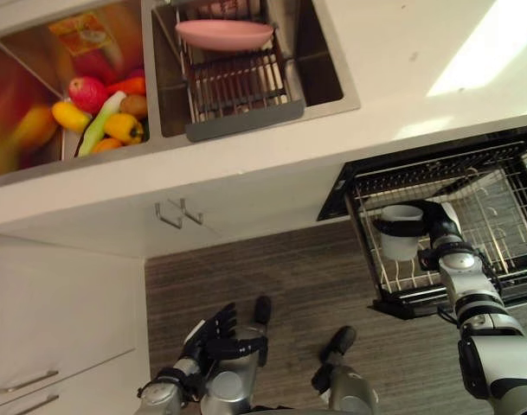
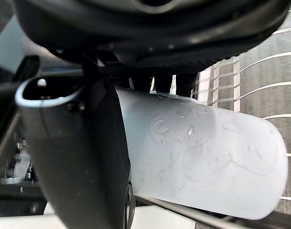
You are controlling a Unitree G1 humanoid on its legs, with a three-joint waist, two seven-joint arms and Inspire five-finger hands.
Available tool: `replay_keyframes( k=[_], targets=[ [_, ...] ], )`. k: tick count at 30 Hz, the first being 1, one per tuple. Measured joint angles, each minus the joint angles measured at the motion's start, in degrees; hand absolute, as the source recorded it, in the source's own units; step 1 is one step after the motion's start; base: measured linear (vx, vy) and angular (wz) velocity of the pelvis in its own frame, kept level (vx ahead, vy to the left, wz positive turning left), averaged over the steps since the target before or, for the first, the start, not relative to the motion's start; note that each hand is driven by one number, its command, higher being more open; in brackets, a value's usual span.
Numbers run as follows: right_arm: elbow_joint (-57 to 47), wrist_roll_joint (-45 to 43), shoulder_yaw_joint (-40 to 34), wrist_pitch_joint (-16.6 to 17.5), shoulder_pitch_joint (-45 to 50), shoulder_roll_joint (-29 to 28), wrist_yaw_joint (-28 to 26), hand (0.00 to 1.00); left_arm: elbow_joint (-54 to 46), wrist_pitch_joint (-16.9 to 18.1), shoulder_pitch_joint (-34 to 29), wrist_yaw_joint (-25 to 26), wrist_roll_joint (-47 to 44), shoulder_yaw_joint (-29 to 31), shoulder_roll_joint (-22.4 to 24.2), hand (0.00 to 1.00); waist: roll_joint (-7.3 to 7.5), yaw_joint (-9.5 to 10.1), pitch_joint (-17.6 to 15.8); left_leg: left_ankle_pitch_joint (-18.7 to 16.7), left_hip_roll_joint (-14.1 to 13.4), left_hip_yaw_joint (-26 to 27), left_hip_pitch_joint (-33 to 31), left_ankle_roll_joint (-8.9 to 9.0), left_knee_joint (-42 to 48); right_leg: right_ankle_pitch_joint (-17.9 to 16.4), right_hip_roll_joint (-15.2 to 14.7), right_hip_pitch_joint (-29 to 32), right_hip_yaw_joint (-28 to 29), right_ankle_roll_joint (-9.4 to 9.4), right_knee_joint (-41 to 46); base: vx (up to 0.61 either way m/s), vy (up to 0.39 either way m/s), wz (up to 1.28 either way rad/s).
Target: Walk over to the sink, pick up the cup, carry it to the dishwasher, place the cup inside the dishwasher, then close the dishwasher door
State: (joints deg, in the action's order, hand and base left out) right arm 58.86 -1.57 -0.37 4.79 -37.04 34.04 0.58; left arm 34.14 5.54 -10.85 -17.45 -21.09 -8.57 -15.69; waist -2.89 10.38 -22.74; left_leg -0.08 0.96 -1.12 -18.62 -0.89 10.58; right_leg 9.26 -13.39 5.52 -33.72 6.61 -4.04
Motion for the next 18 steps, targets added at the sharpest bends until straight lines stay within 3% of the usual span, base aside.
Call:
replay_keyframes(
  k=[1, 2, 9, 18],
  targets=[
    [0.89, 0.80, 0.70, -0.09, -2.20, 0.23, 0.26, 0.00, -0.04, 0.26, 0.13, 0.00, -0.33, 0.37, -0.14, 1.00, 0.20, 0.07, -0.23, 0.10, 0.07, -0.03, -0.59, -0.12, 0.07, 0.04, -0.06, 0.60, -0.05, -0.04, 0.06, 0.00, 0.031, 0.04],
    [1.23, 1.01, 1.35, -0.09, -3.64, 0.66, 0.24, 1.00, -0.03, 0.30, 0.42, -0.06, -0.33, 0.35, -0.38, 1.00, 0.21, 0.10, -0.53, 0.13, 0.13, -0.07, -0.83, -0.18, 0.10, 0.08, -0.09, 0.77, -0.06, -0.08, 0.07, 0.01, 0.039, 0.04],
    [3.64, -0.03, 1.97, -0.40, -8.60, 2.29, 0.82, 1.00, -0.13, 0.42, 2.93, 1.43, -2.64, 0.40, -1.38, 1.00, 0.18, 1.35, -2.09, 0.21, 0.26, -0.55, -1.44, -0.27, 0.09, 0.13, -0.16, 1.26, 0.00, -0.14, 0.34, 0.01, 0.037, 0.03],
    [3.76, -4.87, 1.86, -0.96, -8.75, 2.29, -0.82, 1.00, -0.94, 0.26, 3.10, 5.10, -2.45, 2.52, -0.92, 1.00, 0.26, 1.52, -2.16, 0.20, -0.21, -0.31, -0.97, -0.25, 0.01, 0.10, 0.00, 1.16, 0.71, -0.18, 0.89, -0.02, 0.020, -0.02]
  ],
)
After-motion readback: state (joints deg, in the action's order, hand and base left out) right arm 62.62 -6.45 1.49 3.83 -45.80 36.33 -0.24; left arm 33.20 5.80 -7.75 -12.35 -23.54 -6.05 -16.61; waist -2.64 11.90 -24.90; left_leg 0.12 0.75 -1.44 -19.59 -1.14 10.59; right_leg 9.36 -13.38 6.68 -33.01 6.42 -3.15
